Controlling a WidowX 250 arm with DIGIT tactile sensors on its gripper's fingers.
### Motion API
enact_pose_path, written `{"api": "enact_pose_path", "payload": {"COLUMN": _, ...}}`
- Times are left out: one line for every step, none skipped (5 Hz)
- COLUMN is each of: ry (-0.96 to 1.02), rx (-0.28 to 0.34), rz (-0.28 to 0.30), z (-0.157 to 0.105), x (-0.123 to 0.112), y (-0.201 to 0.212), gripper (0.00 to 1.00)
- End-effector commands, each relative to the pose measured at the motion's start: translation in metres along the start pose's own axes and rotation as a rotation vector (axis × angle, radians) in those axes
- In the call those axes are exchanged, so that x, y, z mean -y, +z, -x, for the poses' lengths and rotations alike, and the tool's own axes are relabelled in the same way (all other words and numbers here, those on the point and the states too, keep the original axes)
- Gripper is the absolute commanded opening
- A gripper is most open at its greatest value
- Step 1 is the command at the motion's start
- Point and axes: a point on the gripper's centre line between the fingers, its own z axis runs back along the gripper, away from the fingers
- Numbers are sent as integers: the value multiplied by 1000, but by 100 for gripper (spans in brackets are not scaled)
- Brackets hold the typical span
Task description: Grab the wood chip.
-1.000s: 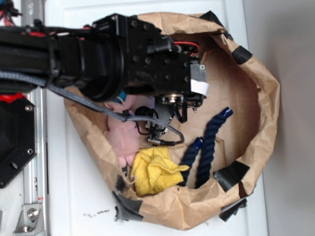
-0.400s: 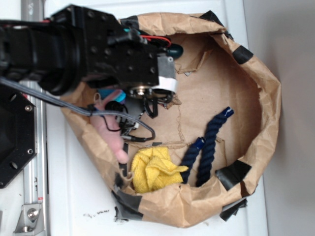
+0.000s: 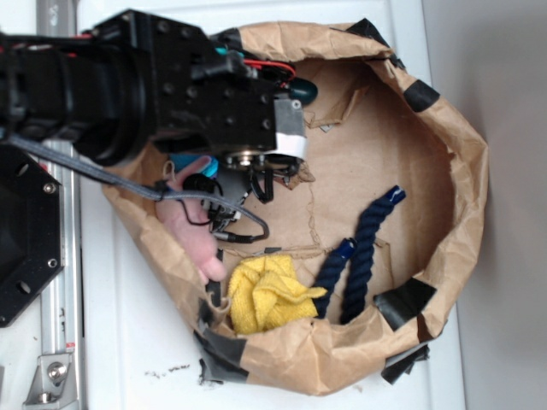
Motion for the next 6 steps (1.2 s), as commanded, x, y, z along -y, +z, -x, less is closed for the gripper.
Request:
{"api": "enact_pose_path", "payload": {"ry": -14, "rx": 23, "rz": -11, "z": -16, "x": 3, "y": -3, "gripper": 100}}
{"api": "enact_pose_path", "payload": {"ry": -28, "rx": 33, "rz": -4, "z": -31, "x": 6, "y": -1, "gripper": 100}}
{"api": "enact_pose_path", "payload": {"ry": -32, "rx": 21, "rz": -3, "z": -39, "x": 7, "y": -5, "gripper": 100}}
{"api": "enact_pose_path", "payload": {"ry": -10, "rx": 9, "rz": 7, "z": -41, "x": 4, "y": -15, "gripper": 79}}
{"api": "enact_pose_path", "payload": {"ry": 12, "rx": -4, "rz": 9, "z": -40, "x": 3, "y": -19, "gripper": 0}}
{"api": "enact_pose_path", "payload": {"ry": 9, "rx": -8, "rz": 1, "z": -40, "x": 3, "y": -19, "gripper": 0}}
